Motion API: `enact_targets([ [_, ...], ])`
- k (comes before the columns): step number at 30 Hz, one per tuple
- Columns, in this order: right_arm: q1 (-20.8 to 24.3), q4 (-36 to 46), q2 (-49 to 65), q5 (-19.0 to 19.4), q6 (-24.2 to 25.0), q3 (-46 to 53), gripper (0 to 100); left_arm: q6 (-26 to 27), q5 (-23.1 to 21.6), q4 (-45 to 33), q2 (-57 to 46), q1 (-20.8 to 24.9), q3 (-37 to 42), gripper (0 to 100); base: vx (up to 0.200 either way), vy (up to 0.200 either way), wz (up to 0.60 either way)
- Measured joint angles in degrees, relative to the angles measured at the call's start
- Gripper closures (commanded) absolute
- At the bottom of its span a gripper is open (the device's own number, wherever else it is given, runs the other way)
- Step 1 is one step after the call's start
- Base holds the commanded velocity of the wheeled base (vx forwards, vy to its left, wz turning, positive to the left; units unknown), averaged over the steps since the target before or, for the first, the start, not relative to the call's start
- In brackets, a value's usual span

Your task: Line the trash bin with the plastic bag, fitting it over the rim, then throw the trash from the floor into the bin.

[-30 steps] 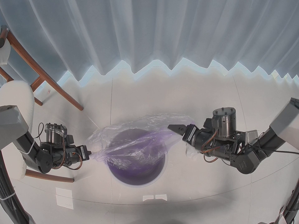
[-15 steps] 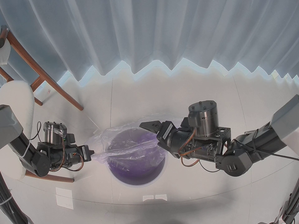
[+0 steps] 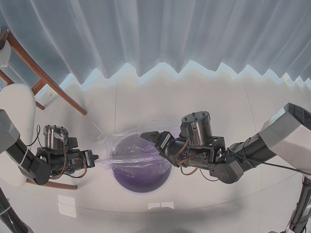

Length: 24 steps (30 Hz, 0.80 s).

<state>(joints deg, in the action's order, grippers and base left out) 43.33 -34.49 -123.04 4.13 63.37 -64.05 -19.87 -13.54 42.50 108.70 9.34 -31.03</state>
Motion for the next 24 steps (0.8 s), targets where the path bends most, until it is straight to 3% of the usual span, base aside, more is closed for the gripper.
enact_targets([
  [15,3.1,-1.0,3.7,-0.3,2.0,7.2,0,0.0,0.1,0.0,-0.4,0.3,0.0,100,0.000,0.000,0.00],
  [24,2.6,-1.1,0.5,-0.9,1.7,3.3,0,0.0,0.1,0.0,-1.1,0.6,0.6,100,0.000,0.000,0.00],
])
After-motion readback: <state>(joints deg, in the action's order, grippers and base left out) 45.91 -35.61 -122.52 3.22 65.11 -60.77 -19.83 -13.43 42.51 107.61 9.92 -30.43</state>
